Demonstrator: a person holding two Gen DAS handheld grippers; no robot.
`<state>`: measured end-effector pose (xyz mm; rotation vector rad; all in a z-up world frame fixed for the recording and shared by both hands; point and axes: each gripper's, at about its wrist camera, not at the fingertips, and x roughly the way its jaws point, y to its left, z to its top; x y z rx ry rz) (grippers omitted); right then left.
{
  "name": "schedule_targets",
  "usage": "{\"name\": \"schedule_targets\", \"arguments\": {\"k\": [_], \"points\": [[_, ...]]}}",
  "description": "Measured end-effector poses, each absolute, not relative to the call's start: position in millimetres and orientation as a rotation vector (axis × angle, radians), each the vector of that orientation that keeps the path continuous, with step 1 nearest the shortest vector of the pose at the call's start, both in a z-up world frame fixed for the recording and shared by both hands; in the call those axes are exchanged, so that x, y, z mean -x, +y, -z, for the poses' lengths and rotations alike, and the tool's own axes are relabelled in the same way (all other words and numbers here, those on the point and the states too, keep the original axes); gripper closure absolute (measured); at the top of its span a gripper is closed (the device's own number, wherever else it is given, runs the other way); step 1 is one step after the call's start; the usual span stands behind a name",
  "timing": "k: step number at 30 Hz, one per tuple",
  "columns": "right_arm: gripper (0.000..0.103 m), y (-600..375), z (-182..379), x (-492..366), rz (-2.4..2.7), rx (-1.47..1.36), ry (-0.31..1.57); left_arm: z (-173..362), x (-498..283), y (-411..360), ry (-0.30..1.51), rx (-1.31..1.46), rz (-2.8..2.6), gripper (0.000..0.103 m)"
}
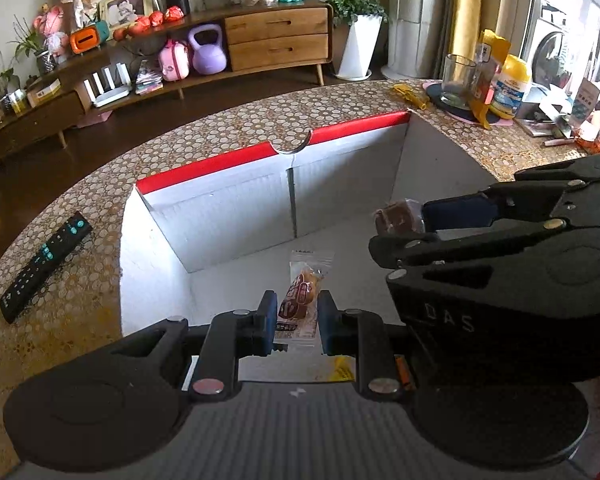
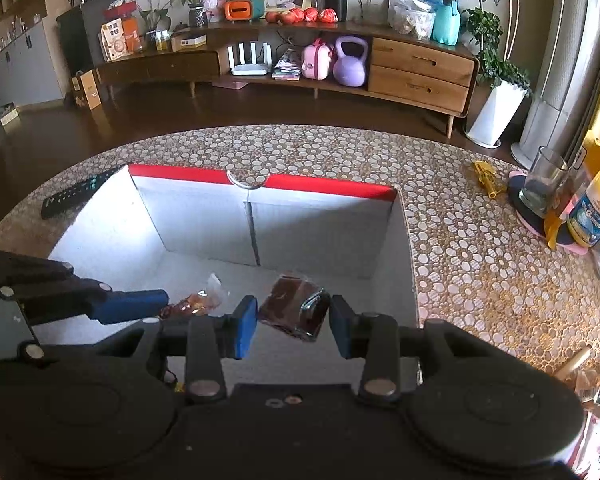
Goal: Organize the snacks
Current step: 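Carry the clear packet and dark red wrapper in both tools over the white box, then open the right tool dropping the dark red wrapper while the left tool releases the clear packet, then move both tools back over the snacks on the table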
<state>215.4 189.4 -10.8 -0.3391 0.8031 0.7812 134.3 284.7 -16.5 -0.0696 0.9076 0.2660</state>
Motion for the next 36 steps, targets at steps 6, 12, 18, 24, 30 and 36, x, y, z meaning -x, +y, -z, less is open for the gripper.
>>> {"name": "schedule_targets", "arguments": {"k": [6,12,18,24,30,36], "points": [[0.064,189,10,-214,-0.787,0.341,0.799,16,-134,287,0.907,0.077,-0.273,0.082],[0.064,189,11,-215,-0.79,0.338,0.8,19,-135,289,0.919,0.098,-0.278,0.082],[0.05,189,10,-215,-0.786,0.333,0.796,23,-138,291,0.956,0.098,-0.307,0.073],[0.039,184,6,-214,-0.779,0.313,0.79,22,-135,284,0.959,0.091,-0.263,0.049],[0.035,173,-3,-207,-0.78,0.282,0.775,22,-129,270,0.946,0.06,-0.247,0.037],[0.032,150,-14,-202,-0.767,0.225,0.753,14,-120,262,0.924,0.042,-0.26,0.023]]}}
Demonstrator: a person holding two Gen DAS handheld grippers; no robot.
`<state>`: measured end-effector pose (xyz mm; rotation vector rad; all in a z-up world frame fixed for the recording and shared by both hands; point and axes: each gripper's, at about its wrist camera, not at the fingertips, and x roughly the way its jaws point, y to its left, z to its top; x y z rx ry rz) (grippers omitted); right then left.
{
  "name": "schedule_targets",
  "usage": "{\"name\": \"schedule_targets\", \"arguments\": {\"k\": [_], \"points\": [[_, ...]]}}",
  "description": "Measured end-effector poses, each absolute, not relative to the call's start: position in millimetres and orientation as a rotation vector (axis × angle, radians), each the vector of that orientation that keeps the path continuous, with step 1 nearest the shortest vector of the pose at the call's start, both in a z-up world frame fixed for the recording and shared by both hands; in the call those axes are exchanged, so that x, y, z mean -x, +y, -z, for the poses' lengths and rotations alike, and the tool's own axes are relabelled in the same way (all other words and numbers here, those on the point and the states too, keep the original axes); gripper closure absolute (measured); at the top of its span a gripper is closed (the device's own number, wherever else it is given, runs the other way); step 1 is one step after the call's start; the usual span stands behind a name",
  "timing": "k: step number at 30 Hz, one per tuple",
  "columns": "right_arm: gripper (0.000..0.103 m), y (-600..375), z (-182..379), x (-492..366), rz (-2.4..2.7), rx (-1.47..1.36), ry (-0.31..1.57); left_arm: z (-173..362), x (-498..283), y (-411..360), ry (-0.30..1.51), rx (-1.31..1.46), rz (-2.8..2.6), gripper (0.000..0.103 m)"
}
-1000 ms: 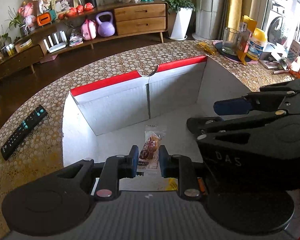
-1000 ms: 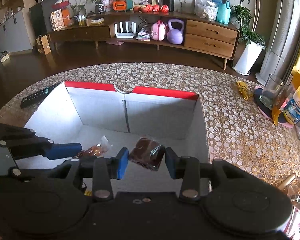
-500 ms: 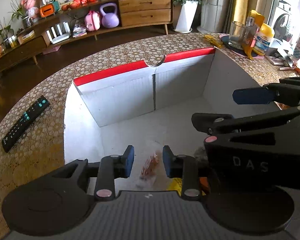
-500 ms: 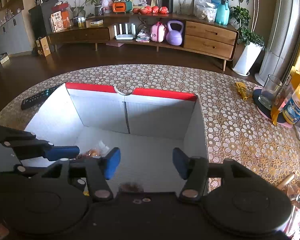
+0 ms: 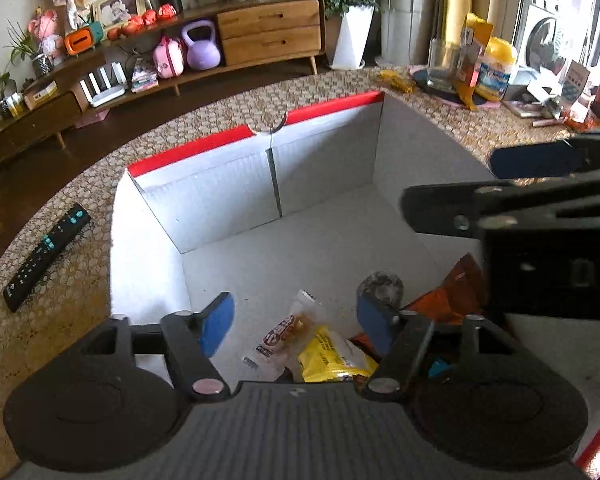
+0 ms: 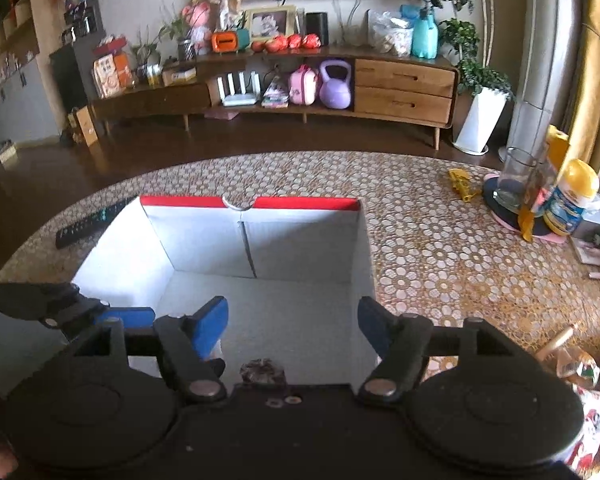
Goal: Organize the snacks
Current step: 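Move both tools back over the snacks on the table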
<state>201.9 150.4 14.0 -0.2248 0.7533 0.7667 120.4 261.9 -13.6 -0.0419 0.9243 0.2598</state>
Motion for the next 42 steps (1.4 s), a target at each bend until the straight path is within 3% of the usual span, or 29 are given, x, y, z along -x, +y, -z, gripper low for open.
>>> {"name": "schedule_targets", "arguments": {"k": [2,25,28,42], "points": [[0.03,141,-18,-197,-0.777,0.198,0.746,8,-115,259,0.895,0.034,-0.277,0.019],[0.019,36,-67,-137,-0.697,0.029,0.555,-62,-56,190,0.604,0.133,-0.277,0.015],[0.013,16,-68,-129,-0.664,0.014,0.514,-64,-57,171,0.58,0.123,-0.239,0.012],[0.011,-82,-52,-124,-0.436,-0.037,0.448,-44,-83,71,0.603,0.029,-0.029,0.011]]}}
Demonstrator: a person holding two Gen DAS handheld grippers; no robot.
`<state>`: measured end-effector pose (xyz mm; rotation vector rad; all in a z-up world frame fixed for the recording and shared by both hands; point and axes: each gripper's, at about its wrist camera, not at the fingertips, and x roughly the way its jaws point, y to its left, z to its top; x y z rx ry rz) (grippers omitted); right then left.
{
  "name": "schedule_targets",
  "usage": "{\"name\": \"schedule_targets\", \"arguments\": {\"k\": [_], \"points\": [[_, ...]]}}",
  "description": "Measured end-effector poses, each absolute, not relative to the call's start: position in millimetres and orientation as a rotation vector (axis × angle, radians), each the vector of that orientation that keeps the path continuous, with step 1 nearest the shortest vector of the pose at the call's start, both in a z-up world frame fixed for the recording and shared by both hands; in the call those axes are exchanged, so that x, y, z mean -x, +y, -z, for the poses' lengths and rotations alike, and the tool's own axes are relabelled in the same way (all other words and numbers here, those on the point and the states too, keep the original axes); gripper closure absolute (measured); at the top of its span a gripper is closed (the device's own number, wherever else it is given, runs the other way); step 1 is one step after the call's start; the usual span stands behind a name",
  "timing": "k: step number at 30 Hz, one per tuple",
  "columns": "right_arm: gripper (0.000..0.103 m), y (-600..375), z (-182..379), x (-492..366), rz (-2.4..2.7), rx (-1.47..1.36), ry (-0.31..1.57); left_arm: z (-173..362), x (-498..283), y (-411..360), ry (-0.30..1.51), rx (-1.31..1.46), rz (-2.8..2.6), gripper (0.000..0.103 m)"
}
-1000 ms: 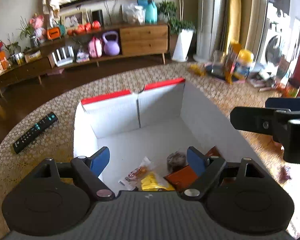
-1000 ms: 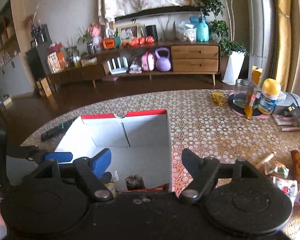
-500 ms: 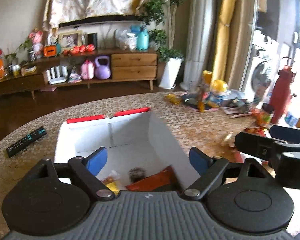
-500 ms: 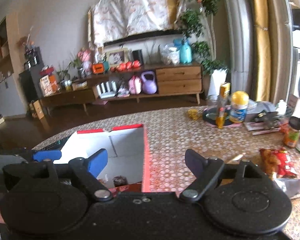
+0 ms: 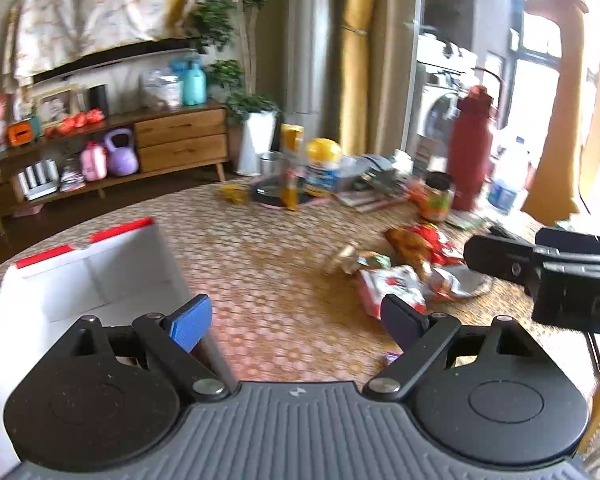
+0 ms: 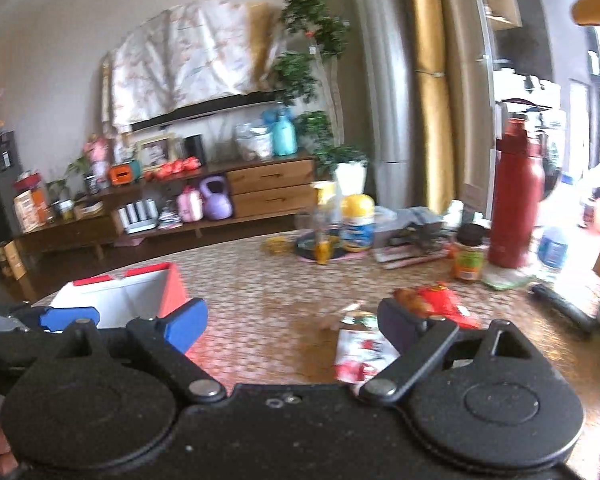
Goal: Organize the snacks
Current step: 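Move both tools back over the snacks on the table, then lower the left tool onto the purple wrapper and close it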
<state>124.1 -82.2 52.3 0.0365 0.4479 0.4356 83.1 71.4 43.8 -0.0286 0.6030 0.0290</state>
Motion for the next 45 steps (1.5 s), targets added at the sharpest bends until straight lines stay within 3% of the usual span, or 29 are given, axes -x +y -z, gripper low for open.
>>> {"name": "schedule_targets", "arguments": {"k": [14,25,30,34,36,41,42,45], "points": [[0.011,-153,-9,-143,-0.283,-0.092,0.52,26,-118,2,0.692,-0.116,0.08,0.011],[0.011,-172,15,-154,-0.258,-0.104,0.578,69,-136,-10,0.721,-0.116,0.126,0.012],[0.011,-173,23,-161,-0.254,-0.109,0.597,78,-139,-8,0.733,-0.075,0.146,0.038],[0.011,-175,28,-165,-0.25,-0.11,0.613,84,-142,-8,0.747,-0.06,0.151,0.051],[0.011,-175,30,-167,-0.247,-0.108,0.619,86,-144,-9,0.751,-0.056,0.157,0.064],[0.011,-174,35,-174,-0.246,-0.092,0.624,87,-143,-10,0.744,-0.056,0.164,0.073],[0.011,-174,36,-176,-0.243,-0.086,0.622,87,-143,-11,0.741,-0.059,0.165,0.079],[0.011,-174,35,-188,-0.224,-0.07,0.602,87,-141,-11,0.741,-0.06,0.172,0.081]]}}
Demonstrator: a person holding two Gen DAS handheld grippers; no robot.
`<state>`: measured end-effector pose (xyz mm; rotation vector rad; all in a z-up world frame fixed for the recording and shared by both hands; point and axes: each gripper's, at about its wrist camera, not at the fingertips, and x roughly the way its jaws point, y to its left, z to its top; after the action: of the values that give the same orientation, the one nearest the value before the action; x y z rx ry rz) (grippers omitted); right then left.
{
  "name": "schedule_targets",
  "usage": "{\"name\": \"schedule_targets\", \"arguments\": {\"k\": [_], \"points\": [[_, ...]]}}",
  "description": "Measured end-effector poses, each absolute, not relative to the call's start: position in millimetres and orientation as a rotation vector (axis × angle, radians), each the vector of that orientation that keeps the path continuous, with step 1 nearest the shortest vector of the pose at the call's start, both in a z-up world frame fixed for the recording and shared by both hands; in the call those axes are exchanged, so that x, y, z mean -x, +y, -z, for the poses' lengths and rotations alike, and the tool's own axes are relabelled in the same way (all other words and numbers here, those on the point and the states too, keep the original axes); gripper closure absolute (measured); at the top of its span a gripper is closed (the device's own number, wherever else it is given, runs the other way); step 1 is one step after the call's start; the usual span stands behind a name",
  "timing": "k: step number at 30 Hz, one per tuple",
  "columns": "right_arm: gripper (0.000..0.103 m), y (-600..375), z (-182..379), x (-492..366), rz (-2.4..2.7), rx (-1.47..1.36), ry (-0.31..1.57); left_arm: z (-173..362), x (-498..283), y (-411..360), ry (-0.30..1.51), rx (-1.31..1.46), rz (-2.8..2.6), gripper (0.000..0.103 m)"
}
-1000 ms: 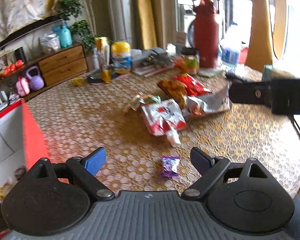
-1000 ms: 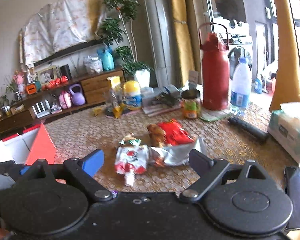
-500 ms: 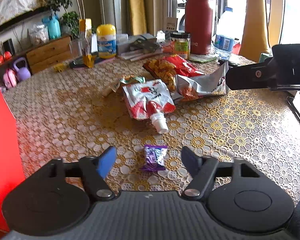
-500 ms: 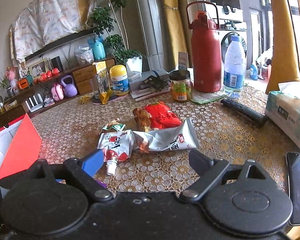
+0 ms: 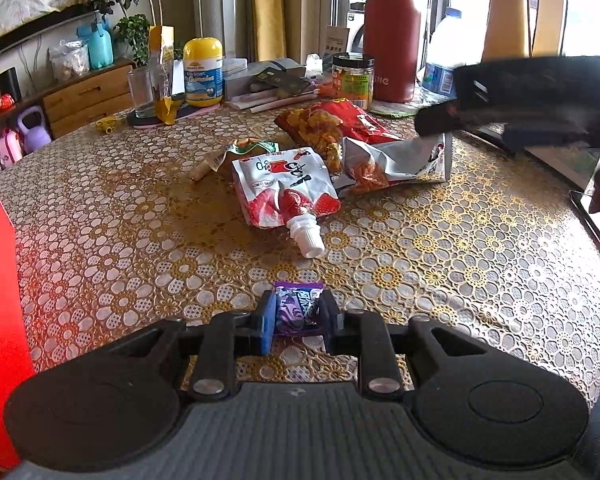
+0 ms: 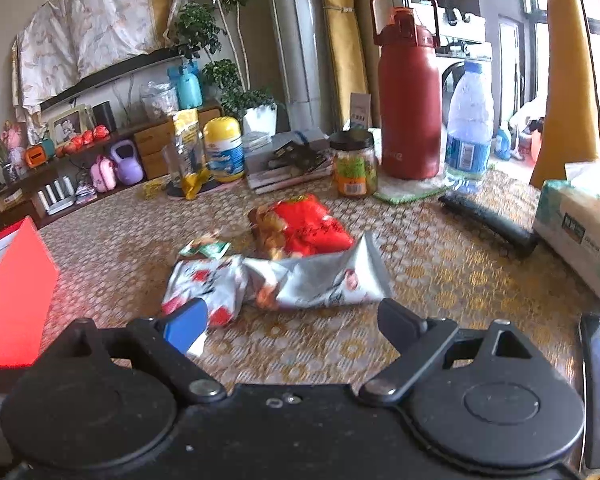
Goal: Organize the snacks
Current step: 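Lower the left tool onto the purple wrapper and close it, then grasp the silver chip bag edge with the right tool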
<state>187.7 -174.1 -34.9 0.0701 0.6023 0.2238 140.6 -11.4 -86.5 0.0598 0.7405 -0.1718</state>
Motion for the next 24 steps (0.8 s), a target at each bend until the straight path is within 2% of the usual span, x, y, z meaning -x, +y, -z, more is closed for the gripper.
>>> {"name": "schedule_targets", "arguments": {"k": [7,12,17,24], "points": [[0.011,-192,38,-240,-0.116,-0.115,0.603,86,-139,-10,0.745,-0.053,0.191,0.083],[0.031,-200,53,-270,-0.094,-0.166,0.671,84,-138,-8,0.745,-0.053,0.183,0.083],[0.06,-199,69,-277,-0.079,-0.198,0.722,82,-136,-5,0.739,-0.051,0.176,0.083],[0.075,-199,70,-265,-0.095,-0.219,0.687,74,-126,-2,0.716,-0.047,0.171,0.083]]}}
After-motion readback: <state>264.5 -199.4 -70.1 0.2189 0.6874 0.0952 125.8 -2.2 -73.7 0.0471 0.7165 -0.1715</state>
